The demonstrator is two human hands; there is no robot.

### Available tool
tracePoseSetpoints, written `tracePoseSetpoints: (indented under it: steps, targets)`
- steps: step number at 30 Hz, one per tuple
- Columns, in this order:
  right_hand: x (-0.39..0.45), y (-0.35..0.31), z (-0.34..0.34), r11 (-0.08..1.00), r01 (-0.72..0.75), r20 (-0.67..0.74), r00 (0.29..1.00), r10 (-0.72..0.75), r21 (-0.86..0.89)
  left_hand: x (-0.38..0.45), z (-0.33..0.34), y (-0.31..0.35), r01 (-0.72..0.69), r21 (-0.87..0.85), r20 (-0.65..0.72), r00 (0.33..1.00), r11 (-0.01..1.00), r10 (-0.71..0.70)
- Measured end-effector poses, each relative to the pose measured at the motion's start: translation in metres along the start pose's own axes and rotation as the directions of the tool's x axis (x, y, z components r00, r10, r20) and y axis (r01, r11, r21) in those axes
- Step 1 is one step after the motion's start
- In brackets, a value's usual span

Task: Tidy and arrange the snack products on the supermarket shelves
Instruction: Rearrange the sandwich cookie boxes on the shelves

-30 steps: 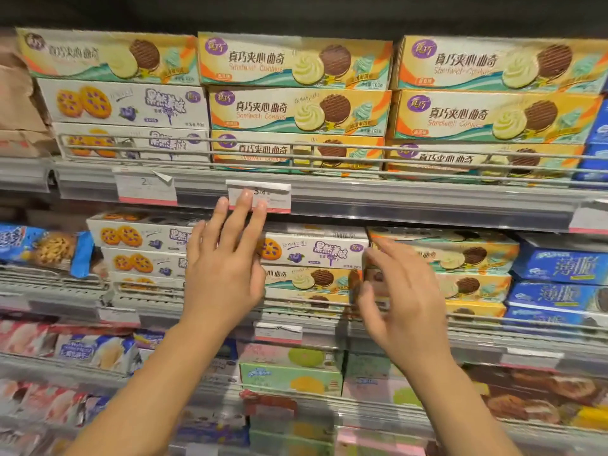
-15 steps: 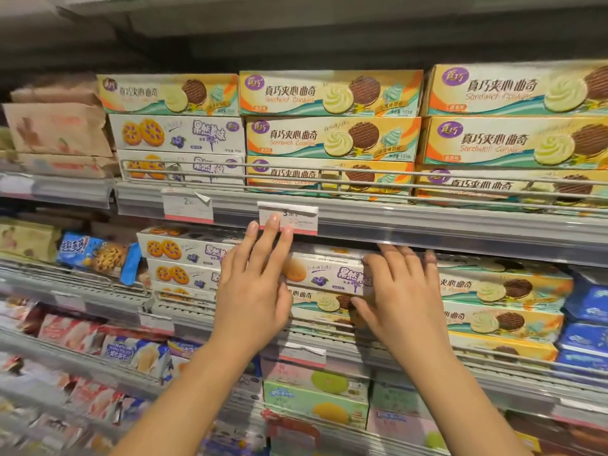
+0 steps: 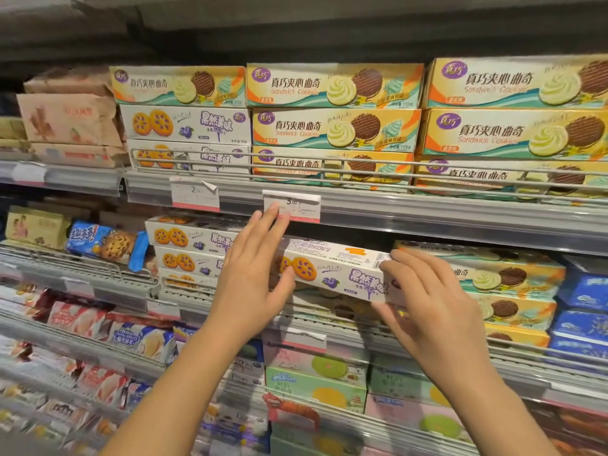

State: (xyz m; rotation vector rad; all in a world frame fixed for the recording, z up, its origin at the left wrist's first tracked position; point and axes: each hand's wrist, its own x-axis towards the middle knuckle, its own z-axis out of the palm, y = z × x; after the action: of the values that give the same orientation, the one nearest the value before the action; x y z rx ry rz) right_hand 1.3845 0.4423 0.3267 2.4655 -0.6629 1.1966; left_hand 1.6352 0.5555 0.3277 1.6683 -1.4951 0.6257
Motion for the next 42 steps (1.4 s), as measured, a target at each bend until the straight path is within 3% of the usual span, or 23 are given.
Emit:
tracePoseSetpoints:
  steps: [3, 5, 7, 9, 11, 13, 19, 27, 30, 33, 35, 37, 42]
  targets:
    - [-0.011, 0.003, -0.008, 0.995, -0.019, -0.005, 1.0, 0.02, 0.096, -0.011, -0.014, 0.009, 0.153, -0.165, -0.122, 0.977, 0.974, -0.174]
    - [-0.017, 0.006, -0.013, 0.985, -0.037, -0.005, 0.999, 0.038, 0.168, -0.02, -0.019, 0.011, 0.274, -0.237, -0.126, 0.943, 0.932, -0.309]
    - [-0.021, 0.008, -0.017, 0.969, -0.055, -0.023, 0.998, 0.062, 0.243, -0.026, -0.023, 0.014, 0.404, -0.365, -0.035, 0.895, 0.839, -0.445]
    - [-0.023, 0.009, -0.018, 0.949, -0.055, -0.059, 0.995, 0.077, 0.311, -0.029, -0.024, 0.018, 0.497, -0.542, 0.115, 0.843, 0.678, -0.526]
    - [-0.025, 0.009, -0.019, 0.931, -0.05, -0.076, 0.994, 0.083, 0.363, -0.029, -0.024, 0.021, 0.524, -0.662, 0.229, 0.823, 0.537, -0.52]
    - [-0.026, 0.011, -0.018, 0.914, -0.059, -0.073, 0.993, 0.096, 0.401, -0.03, -0.024, 0.025, 0.493, -0.717, 0.229, 0.834, 0.492, -0.502]
    - [-0.028, 0.006, -0.018, 0.865, -0.109, -0.066, 0.985, 0.161, 0.489, -0.018, -0.039, 0.029, 0.352, -0.729, 0.126, 0.912, 0.587, -0.391]
    - [0.01, -0.021, -0.033, 0.919, -0.025, -0.143, 0.986, 0.088, 0.394, 0.028, -0.082, -0.018, 0.135, -0.525, 0.033, 0.99, 0.841, -0.139]
    - [0.033, -0.037, -0.035, 0.947, -0.014, -0.196, 0.977, 0.081, 0.322, 0.059, -0.11, -0.047, 0.019, -0.462, -0.06, 0.997, 0.887, -0.053]
    - [0.052, -0.052, -0.035, 0.97, -0.014, -0.239, 0.968, 0.075, 0.244, 0.102, -0.137, -0.074, -0.137, -0.155, -0.244, 0.965, 0.978, 0.097]
    - [0.062, -0.06, -0.036, 0.982, -0.008, -0.256, 0.965, 0.057, 0.188, 0.134, -0.151, -0.091, -0.243, 0.095, -0.299, 0.918, 0.966, 0.26]
    - [0.072, -0.068, -0.039, 0.986, -0.02, -0.249, 0.967, 0.06, 0.163, 0.163, -0.16, -0.109, -0.275, 0.27, -0.248, 0.906, 0.923, 0.342]
    - [0.086, -0.081, -0.038, 0.995, -0.039, -0.264, 0.962, 0.063, 0.097, 0.197, -0.161, -0.131, -0.201, 0.467, -0.023, 0.971, 0.861, 0.239]
